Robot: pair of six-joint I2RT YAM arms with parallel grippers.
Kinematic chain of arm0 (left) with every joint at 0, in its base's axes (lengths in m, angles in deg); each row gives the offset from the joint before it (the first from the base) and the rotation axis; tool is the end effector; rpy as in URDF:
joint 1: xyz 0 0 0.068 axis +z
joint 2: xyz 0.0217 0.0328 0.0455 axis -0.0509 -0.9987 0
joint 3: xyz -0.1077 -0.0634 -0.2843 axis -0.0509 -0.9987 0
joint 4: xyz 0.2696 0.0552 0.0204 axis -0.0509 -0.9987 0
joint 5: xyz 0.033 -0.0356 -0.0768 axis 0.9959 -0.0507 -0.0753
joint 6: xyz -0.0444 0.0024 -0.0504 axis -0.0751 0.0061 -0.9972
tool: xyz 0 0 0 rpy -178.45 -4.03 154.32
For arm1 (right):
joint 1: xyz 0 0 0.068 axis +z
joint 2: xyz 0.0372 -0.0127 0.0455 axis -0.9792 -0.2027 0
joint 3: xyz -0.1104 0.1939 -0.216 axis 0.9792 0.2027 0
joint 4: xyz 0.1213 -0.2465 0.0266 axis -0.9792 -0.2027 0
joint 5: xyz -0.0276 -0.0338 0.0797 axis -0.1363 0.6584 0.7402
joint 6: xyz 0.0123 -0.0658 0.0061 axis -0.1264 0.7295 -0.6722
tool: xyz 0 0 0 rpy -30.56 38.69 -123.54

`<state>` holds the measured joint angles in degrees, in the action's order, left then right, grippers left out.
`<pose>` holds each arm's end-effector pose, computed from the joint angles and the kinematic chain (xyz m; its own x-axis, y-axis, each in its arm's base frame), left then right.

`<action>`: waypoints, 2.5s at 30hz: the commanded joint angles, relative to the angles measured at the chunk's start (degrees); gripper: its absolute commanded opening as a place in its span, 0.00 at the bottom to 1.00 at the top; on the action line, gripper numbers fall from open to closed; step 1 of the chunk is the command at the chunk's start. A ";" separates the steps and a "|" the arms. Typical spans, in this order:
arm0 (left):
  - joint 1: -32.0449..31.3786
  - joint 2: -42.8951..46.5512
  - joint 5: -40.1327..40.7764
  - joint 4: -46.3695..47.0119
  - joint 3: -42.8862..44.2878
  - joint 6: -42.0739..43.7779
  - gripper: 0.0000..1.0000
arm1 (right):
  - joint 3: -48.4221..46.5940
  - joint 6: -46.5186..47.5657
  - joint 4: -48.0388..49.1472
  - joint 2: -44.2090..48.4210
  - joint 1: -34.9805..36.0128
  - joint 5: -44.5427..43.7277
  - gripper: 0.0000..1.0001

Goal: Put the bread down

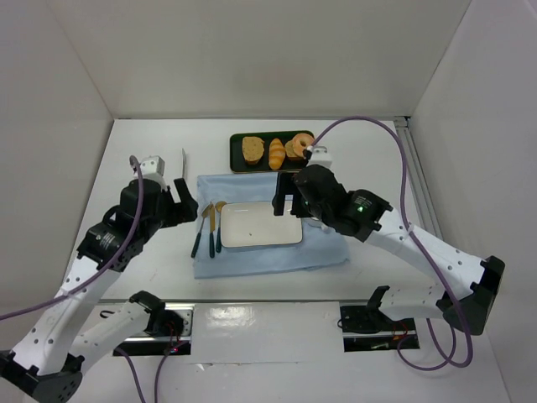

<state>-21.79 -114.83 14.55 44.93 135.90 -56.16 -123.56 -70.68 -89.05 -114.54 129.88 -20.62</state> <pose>0.1491 -0.0536 0.3826 -0.4707 -0.3705 -0.8008 -0.0693 0.9203 -0.3850 0.1823 0.1974 0.3885 -0.6306 0.1033 -0.7692 -0.2039 0.9343 0.2926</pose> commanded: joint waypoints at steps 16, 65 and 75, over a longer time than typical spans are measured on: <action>6.95 -21.47 9.50 9.67 -3.74 -0.05 0.98 | 0.30 1.33 -5.91 2.41 0.90 -2.52 1.00; 23.39 -61.90 -0.53 21.73 10.84 7.00 0.95 | 4.43 -4.82 -8.64 6.37 0.37 -4.19 1.00; 24.45 -65.60 -1.05 21.72 13.29 7.61 0.92 | 4.95 -5.96 -8.64 6.89 0.37 -4.72 1.00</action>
<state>2.21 -178.21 13.56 66.85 148.05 -49.77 -118.77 -75.33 -96.96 -109.23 130.29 -23.09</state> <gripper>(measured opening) 0.922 0.999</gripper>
